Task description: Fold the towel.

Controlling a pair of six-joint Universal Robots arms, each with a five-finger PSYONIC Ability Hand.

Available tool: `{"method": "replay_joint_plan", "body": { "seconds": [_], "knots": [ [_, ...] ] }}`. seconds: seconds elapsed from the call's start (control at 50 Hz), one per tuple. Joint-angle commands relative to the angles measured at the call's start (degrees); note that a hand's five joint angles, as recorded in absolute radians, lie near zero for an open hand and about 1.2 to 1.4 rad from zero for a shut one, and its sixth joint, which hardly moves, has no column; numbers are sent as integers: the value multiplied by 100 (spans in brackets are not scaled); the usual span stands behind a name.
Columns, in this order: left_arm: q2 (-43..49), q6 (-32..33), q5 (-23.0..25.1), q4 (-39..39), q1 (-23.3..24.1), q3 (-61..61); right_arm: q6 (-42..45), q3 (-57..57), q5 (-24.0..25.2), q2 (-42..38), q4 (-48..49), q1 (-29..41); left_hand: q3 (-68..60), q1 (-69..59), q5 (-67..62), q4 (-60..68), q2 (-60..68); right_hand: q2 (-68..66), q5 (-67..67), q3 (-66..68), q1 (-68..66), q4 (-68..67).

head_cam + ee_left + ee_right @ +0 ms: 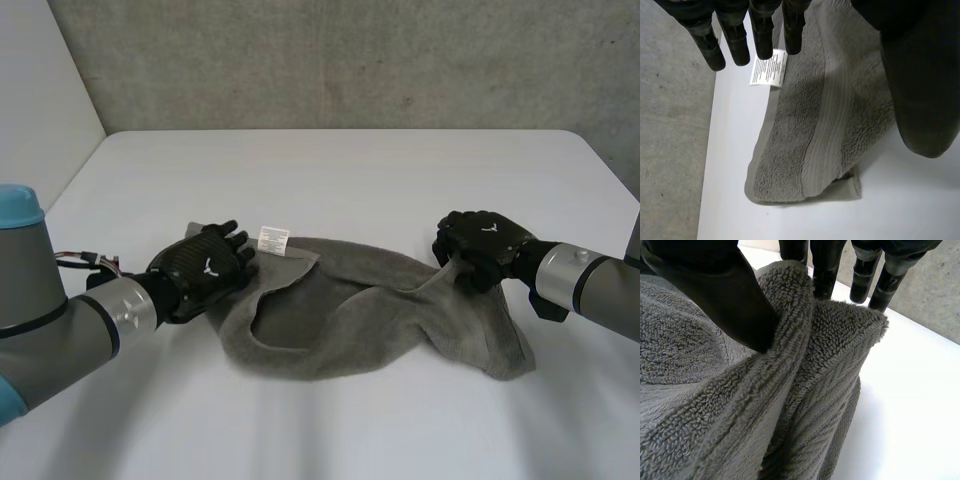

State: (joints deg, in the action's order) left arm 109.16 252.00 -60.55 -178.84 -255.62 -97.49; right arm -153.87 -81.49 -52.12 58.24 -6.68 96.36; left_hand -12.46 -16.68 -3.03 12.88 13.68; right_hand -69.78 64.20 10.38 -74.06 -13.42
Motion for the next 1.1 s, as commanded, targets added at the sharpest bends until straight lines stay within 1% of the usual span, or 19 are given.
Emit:
{"method": "replay_joint_plan", "body": {
  "seconds": [0.02,0.06,0.08,0.12,0.14,0.18,0.24,0.42,0.52,0.56,0.58,0.62,0.68,0.72,0.84,0.94,1.1],
  "knots": [
    [-422,-116,439,-73,91,-209,-3,-16,0,3,-9,15,246,664,298,-288,-363,-1022,580,-38,-594,342],
    [-553,-230,605,-212,179,-227,6,-51,0,3,0,15,246,668,303,-288,-368,-1022,580,-38,-594,342],
    [-554,-231,606,-213,179,-227,6,-52,0,3,0,15,246,668,303,-288,-368,-1022,580,-38,-594,342],
    [-694,-510,649,-397,363,-244,6,-52,0,11,-9,15,246,668,303,-288,-368,-1022,580,-38,-594,342],
    [-695,-512,650,-398,364,-245,6,-52,0,12,-9,15,246,668,303,-288,-368,-1022,580,-38,-594,342],
    [-739,-897,676,-477,574,-253,6,-52,0,3,-9,-3,246,668,303,-288,-368,-1022,580,-38,-594,342],
    [-747,-1083,685,-451,706,-297,6,-52,0,11,-9,-20,246,668,303,-288,-368,-1022,580,-38,-594,342],
    [-616,-1074,667,-363,900,-385,6,-43,0,3,0,-29,246,668,303,-288,-368,-1022,580,-38,-594,342],
    [-264,-863,597,-204,900,-324,6,-43,9,3,0,-38,246,668,303,-288,-368,-1022,580,-38,-594,342],
    [-80,-461,571,-108,839,-289,6,-34,9,3,0,-38,246,664,299,-288,-363,-1022,580,-38,-594,342],
    [-79,-459,570,-108,838,-288,6,-34,9,3,0,-38,246,664,298,-288,-363,-1022,580,-38,-594,342],
    [34,-65,457,-90,760,-271,6,-43,9,3,0,-38,246,668,303,-288,-368,-1022,580,-38,-594,342],
    [79,86,342,-73,680,-253,6,-34,9,-6,0,-38,246,668,303,-288,-368,-1022,580,-38,-594,342],
    [131,252,176,-73,496,-236,6,-43,18,-6,0,-38,246,668,303,-288,-368,-1022,580,-38,-594,342],
    [131,270,122,-73,346,-130,6,-43,62,-6,0,-21,246,668,303,-288,-368,-1022,580,-38,-594,342],
    [114,270,122,-55,4,-69,6,-43,62,-15,0,-3,246,664,299,-288,-363,-1022,580,-38,-594,342],
    [35,279,43,59,-163,-218,6,-43,62,-15,0,14,246,664,299,-288,-363,-1022,580,-38,-594,342]
  ]
}}
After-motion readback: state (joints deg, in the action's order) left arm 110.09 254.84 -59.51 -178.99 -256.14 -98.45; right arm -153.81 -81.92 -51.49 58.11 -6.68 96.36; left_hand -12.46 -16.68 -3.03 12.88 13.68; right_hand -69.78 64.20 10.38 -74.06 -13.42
